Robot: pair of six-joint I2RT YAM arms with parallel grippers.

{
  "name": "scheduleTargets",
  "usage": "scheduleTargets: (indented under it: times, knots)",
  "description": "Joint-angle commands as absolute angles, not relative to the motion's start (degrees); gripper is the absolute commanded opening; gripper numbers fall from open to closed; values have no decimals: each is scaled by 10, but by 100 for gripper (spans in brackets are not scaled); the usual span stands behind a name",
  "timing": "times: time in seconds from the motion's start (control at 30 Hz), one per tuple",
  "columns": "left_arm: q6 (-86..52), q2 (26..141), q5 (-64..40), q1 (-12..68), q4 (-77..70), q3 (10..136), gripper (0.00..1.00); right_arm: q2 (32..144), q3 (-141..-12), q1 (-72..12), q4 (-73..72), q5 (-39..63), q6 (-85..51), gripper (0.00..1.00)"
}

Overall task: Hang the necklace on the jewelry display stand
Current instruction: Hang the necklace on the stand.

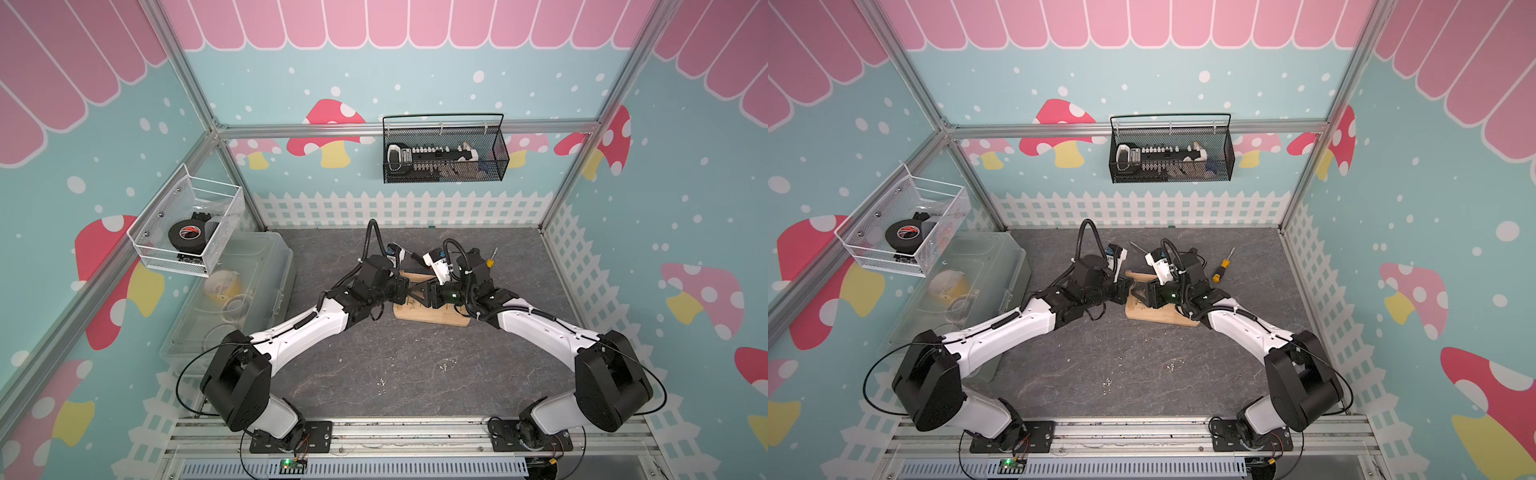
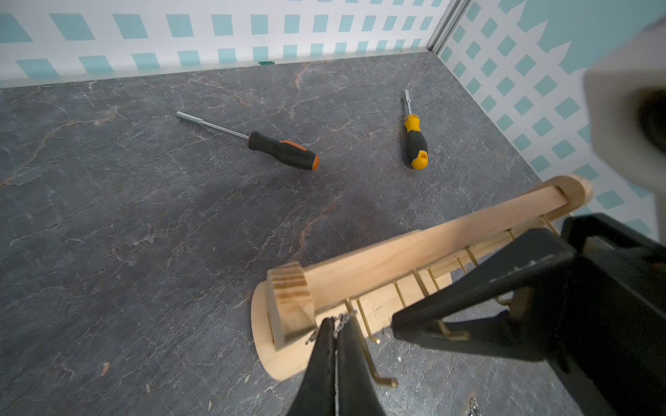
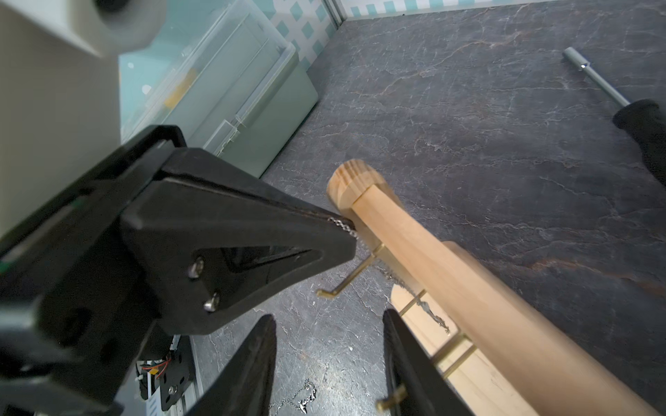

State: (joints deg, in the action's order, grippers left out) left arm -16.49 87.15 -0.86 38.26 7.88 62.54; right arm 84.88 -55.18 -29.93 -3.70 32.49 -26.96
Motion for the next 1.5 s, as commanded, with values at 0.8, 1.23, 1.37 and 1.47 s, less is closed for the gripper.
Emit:
scheduleTargets:
  times: [0.8,1.23,1.37,1.47]
  knots:
    - [-167,858,-14,380,78,619,0,861,-641,-302,140,393,-170,59]
    - [-167,855,-13,380,80,619,0,855,-653,-297,117,368,-179,63]
    - [-166,855,-12,380,81,621,0,852,-658,-294,111,381,-186,64]
    - [-166,856,-12,380,82,622,0,852,-654,-294,116,402,-187,64]
